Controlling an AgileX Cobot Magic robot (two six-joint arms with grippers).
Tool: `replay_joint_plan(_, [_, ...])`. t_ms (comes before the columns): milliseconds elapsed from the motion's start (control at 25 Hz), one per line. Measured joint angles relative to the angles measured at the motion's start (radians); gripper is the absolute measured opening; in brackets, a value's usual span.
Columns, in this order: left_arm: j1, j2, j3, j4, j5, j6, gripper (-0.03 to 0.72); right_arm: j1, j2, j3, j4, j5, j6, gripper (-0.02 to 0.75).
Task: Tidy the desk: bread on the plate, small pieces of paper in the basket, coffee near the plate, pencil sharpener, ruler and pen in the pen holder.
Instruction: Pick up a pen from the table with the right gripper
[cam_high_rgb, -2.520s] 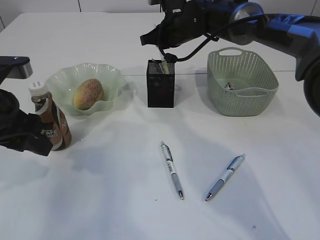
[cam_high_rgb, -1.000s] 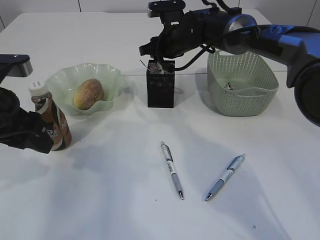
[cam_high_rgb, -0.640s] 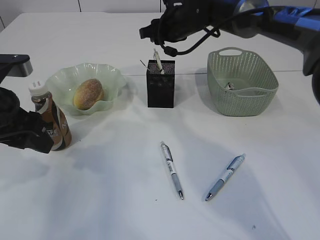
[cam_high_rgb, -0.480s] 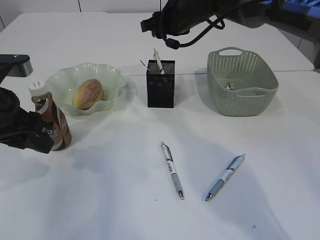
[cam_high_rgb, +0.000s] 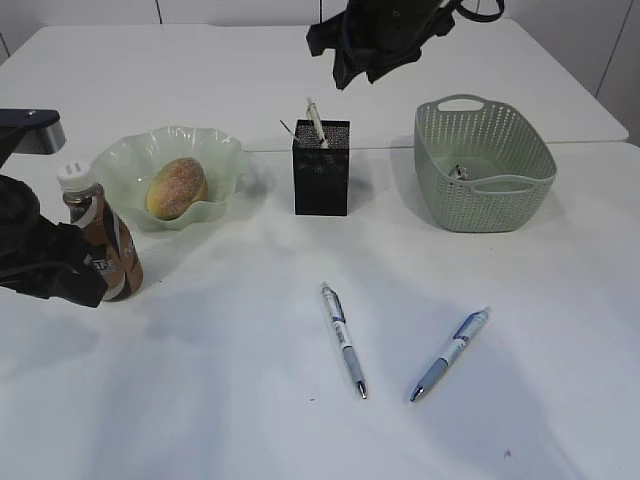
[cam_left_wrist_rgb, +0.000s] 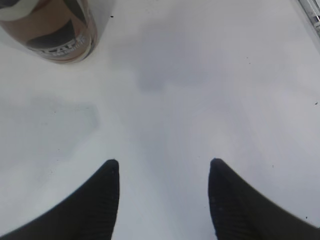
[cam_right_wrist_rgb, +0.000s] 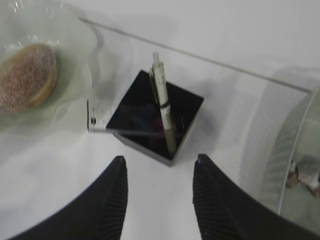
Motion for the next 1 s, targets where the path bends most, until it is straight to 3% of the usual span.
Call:
replay_joint_plan(240, [0.0, 0.0, 0.0, 0.0, 0.0, 0.0, 0.4, 0.0, -0.004, 0.0, 0.015, 0.196, 0.007, 0.352])
replay_joint_plan(680, [0.0, 0.0, 0.0, 0.0, 0.0, 0.0, 0.4, 0.0, -0.066, 0.016, 0.029, 0.228, 0.007, 0.321])
replay_joint_plan(1000, [0.0, 0.0, 0.0, 0.0, 0.002, 0.0, 0.4, 0.0, -0.274, 0.253, 0.052, 0.23, 0.007, 0.319])
